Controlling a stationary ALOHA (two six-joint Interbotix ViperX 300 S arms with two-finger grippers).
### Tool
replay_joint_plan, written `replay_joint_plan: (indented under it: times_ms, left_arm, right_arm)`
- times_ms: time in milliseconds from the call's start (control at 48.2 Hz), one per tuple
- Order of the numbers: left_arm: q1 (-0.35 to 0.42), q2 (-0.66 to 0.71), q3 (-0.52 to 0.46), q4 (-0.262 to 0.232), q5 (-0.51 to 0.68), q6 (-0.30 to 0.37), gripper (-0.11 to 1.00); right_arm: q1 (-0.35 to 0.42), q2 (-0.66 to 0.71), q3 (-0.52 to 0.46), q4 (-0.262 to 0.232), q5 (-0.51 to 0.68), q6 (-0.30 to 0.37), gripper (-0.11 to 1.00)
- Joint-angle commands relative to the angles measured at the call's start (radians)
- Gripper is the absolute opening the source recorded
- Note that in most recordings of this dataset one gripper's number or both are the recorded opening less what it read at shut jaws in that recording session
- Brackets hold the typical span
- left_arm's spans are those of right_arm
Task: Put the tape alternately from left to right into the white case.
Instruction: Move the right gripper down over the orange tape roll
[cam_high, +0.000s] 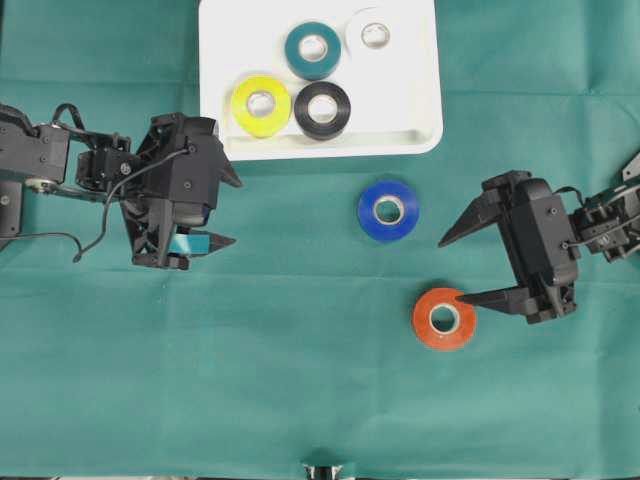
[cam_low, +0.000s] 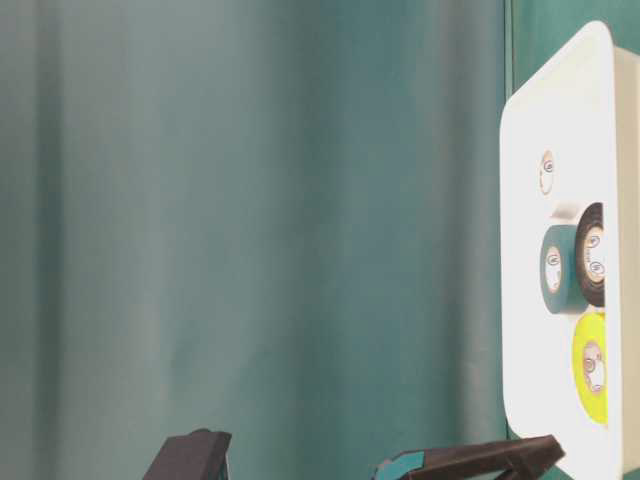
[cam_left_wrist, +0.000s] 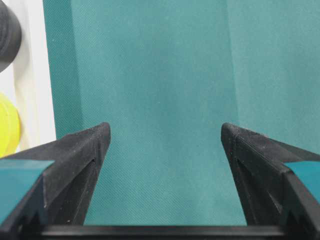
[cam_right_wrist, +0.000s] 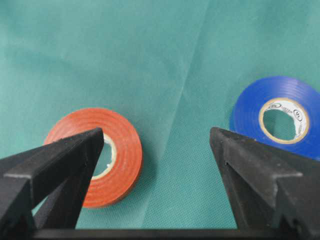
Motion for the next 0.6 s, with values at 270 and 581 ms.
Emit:
replay_joint_plan:
  times_ms: [270,581]
  left_arm:
    - [-0.003,-0.014,-0.014,-0.002,-0.008,-0.002,0.91]
    - [-0.003,-0.014,-0.014,-0.002,-0.006,-0.002,0.91]
  right_arm:
    - [0.017,0.012,-0.017,0.005,-0.002,0.005,0.78]
    - [0.064,0.150,-0.097,0.014,0.072,0.006,0.78]
